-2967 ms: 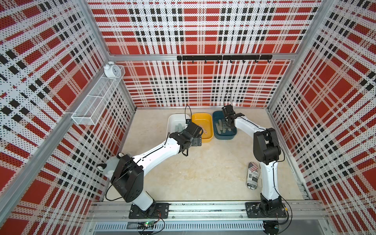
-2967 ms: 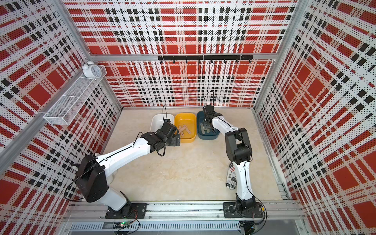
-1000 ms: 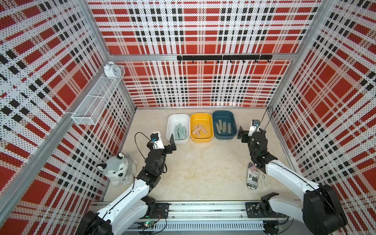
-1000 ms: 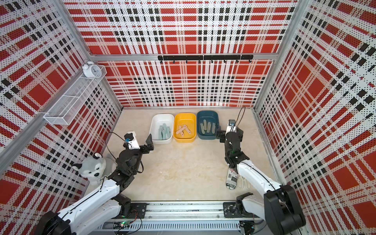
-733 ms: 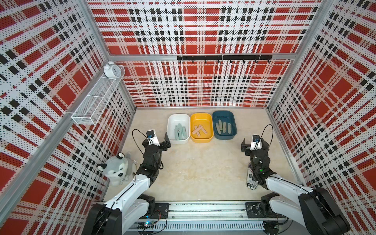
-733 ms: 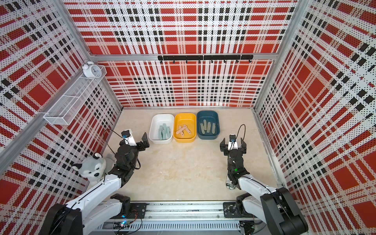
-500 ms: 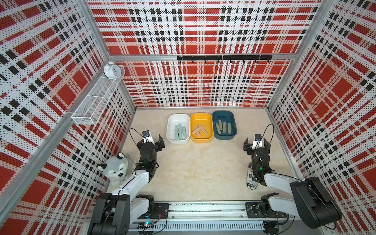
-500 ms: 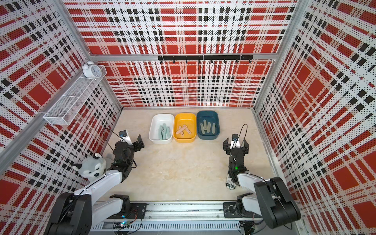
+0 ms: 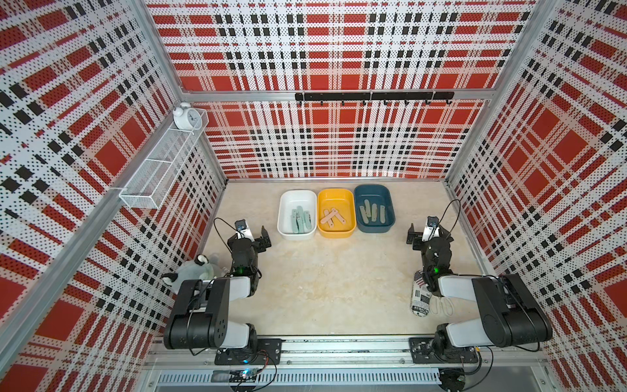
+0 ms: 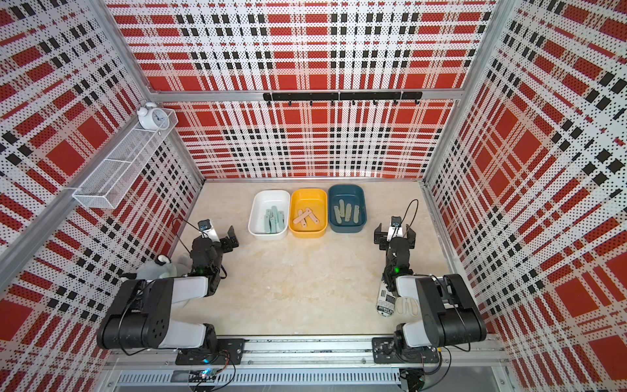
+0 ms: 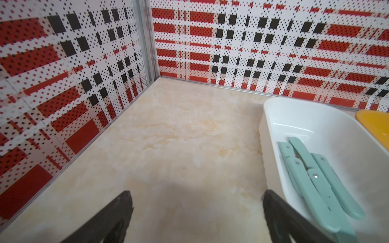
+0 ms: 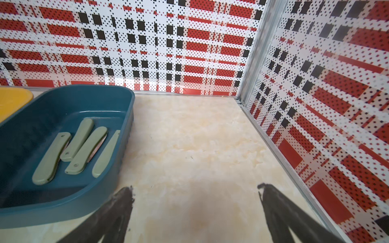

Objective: Place the fruit knives into the storage box by color
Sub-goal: Reset both arms

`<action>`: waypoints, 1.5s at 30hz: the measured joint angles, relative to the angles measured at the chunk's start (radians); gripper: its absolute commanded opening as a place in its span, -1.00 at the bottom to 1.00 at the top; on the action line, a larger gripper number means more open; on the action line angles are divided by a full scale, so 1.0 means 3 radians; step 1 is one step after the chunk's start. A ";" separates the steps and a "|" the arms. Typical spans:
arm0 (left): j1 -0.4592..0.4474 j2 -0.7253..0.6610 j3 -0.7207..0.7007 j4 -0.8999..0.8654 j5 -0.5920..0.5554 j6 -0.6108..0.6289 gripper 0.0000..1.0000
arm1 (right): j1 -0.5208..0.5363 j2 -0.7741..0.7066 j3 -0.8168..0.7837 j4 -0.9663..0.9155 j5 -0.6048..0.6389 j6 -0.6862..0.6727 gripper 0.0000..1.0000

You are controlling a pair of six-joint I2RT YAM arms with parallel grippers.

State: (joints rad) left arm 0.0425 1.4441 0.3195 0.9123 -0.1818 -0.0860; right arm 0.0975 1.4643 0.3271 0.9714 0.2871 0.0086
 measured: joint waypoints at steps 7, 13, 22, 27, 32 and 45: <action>-0.0024 0.0215 -0.0095 0.0687 0.0191 0.0036 0.97 | -0.0299 0.0207 0.0084 0.0033 -0.0451 0.0203 1.00; -0.0074 0.0367 -0.0361 0.1162 0.0146 0.0039 0.97 | -0.0298 0.0305 -0.0189 0.0450 -0.0511 0.0275 1.00; -0.0149 0.0374 -0.0329 0.1293 -0.0041 0.0060 0.97 | -0.0298 0.0326 -0.0193 0.0615 -0.0520 0.0286 0.99; -0.0186 0.0374 -0.0329 0.1315 -0.0100 0.0094 0.97 | -0.0291 0.0326 -0.0188 0.0607 -0.0659 0.0238 1.00; -0.0192 0.0374 -0.0329 0.1321 -0.0121 0.0117 0.97 | -0.0291 0.0326 -0.0156 0.0599 -0.0880 0.0173 1.00; -0.0192 0.0374 -0.0329 0.1322 -0.0121 0.0118 0.97 | -0.0291 0.0326 -0.0154 0.0594 -0.0983 0.0125 0.99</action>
State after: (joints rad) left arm -0.0151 1.5562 0.2207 1.3090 -0.2180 -0.0505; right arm 0.0101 1.5620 0.2810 1.1496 -0.0078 0.0460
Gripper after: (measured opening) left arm 0.984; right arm 0.998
